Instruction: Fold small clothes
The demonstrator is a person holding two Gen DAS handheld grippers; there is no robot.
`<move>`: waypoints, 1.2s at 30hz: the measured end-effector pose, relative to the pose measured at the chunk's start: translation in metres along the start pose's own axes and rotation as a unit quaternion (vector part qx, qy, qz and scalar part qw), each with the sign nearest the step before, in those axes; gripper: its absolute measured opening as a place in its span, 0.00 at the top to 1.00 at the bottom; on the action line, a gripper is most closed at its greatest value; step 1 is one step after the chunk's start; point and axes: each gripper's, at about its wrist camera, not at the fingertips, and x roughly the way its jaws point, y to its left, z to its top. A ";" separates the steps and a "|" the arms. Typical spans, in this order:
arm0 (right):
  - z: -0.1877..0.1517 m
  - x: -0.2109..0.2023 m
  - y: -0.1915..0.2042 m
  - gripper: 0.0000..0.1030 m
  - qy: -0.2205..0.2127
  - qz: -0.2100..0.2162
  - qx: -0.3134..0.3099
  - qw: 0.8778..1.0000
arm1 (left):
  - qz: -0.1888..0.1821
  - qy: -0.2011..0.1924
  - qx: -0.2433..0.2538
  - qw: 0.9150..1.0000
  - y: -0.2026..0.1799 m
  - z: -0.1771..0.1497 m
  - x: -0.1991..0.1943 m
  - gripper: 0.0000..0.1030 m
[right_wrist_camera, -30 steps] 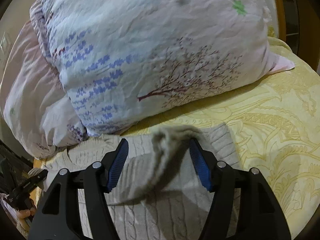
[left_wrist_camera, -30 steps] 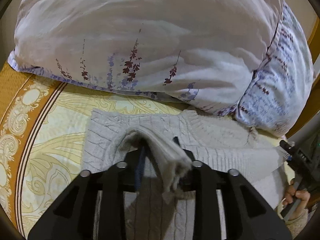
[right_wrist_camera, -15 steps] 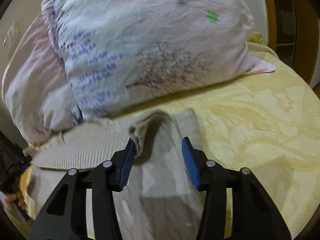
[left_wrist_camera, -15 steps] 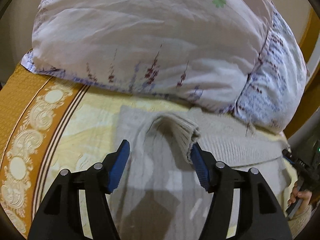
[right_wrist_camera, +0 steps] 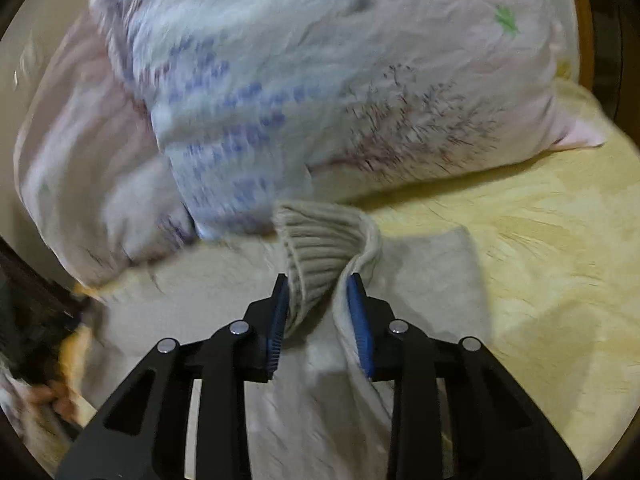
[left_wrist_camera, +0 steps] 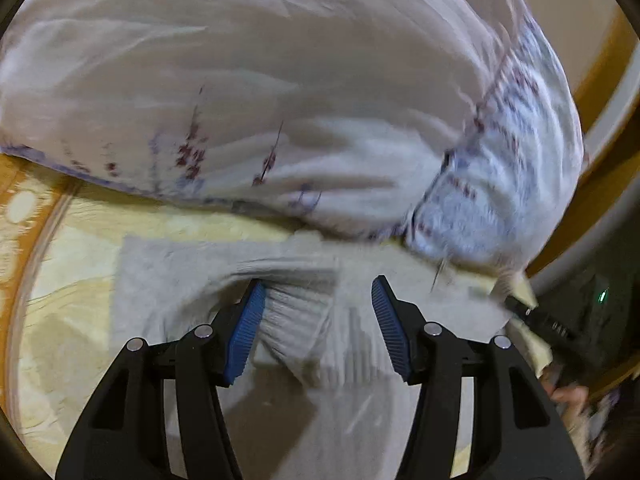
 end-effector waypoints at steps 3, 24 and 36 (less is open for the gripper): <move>0.014 0.006 -0.003 0.68 -0.014 -0.010 0.020 1.000 | -0.011 -0.029 -0.053 0.998 0.012 0.013 0.000 0.44; -0.061 -0.049 -0.033 0.66 0.016 -0.112 -0.099 0.989 | 0.092 0.012 0.093 0.991 0.035 -0.068 -0.060 0.51; -0.084 -0.073 -0.043 0.91 0.009 -0.099 -0.094 0.991 | 0.072 0.022 0.078 0.994 0.041 -0.085 -0.065 0.92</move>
